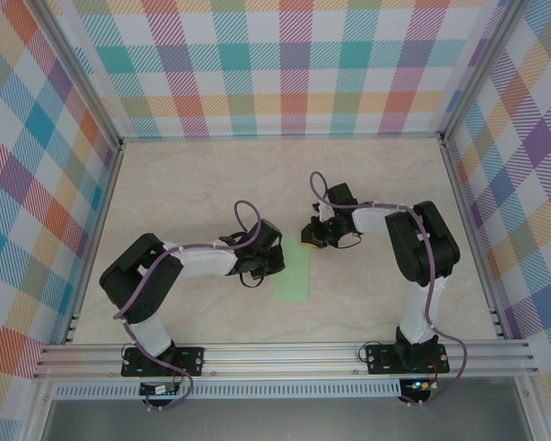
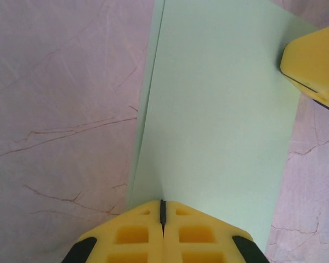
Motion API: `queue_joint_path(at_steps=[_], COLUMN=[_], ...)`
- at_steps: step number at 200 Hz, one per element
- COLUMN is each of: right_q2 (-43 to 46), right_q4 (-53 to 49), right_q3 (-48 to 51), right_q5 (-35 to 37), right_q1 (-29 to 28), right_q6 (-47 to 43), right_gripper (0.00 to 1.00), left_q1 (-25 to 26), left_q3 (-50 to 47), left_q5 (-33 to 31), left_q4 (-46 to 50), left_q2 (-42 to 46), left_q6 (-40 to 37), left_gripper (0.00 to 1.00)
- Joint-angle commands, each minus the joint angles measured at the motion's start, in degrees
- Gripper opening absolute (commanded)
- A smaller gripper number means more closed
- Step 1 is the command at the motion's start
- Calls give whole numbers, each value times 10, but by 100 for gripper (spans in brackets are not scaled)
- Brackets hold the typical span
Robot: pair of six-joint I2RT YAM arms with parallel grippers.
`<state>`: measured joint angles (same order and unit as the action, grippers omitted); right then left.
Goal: Fold a paper plane with a square sheet of paper (pick it up from the middle)
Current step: Fold the square sheet of paper in half at the center of the table.
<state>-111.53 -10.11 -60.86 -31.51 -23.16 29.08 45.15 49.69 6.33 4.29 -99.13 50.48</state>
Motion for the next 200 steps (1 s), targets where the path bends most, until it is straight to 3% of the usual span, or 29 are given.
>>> queue_joint_path(at_steps=[1,92,172,200], right_q2=[-19,-13,-58,-27], right_q4=[-16,-63,-28,-40], right_q3=[4,-75,-36,-44], right_q5=[15,-21,6,-8], right_q1=[2,14,14,14], right_q6=[-16,-23,-3,4], right_gripper=[9,9,9,10], left_q1=[7,6,7,7], left_q3=[-28,-27,-27,-30], left_q5=[-29,-29,-29,-30], left_q4=[85,88,91,90], left_q2=[-10,-11,-14,-10], left_q6=[-9,-10,-11,-10], left_gripper=[0,0,0,0])
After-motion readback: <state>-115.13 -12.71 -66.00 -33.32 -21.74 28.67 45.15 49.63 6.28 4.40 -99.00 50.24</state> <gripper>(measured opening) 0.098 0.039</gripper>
